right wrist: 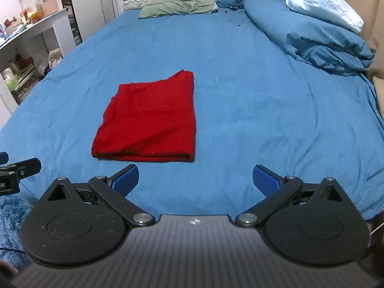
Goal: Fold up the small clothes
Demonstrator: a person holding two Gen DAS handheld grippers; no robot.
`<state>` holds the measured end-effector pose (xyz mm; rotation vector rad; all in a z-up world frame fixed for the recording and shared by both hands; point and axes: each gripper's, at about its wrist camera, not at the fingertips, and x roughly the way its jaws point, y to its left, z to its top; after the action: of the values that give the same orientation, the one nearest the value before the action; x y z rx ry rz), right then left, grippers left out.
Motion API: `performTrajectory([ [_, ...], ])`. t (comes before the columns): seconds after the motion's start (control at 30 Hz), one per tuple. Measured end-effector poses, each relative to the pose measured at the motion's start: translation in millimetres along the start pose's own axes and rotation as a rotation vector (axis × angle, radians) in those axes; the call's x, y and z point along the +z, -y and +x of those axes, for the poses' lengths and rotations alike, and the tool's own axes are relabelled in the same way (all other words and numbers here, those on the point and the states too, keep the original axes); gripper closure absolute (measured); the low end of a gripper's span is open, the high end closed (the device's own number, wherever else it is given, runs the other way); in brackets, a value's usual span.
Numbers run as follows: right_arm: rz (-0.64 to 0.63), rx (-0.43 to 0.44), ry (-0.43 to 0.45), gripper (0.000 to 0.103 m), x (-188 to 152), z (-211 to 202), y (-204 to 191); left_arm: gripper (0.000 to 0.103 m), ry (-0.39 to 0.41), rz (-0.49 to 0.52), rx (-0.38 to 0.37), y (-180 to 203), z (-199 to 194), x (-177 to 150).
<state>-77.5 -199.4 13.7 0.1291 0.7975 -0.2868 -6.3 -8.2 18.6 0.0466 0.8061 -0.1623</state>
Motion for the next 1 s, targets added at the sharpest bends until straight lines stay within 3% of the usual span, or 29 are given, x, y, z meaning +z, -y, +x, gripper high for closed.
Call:
performTrajectory([
  [1.0,-0.03,0.005,-0.028,0.0,-1.5,8.8,-5.9,0.0,0.049,0.045,0.018,6.5,-6.7,0.5],
])
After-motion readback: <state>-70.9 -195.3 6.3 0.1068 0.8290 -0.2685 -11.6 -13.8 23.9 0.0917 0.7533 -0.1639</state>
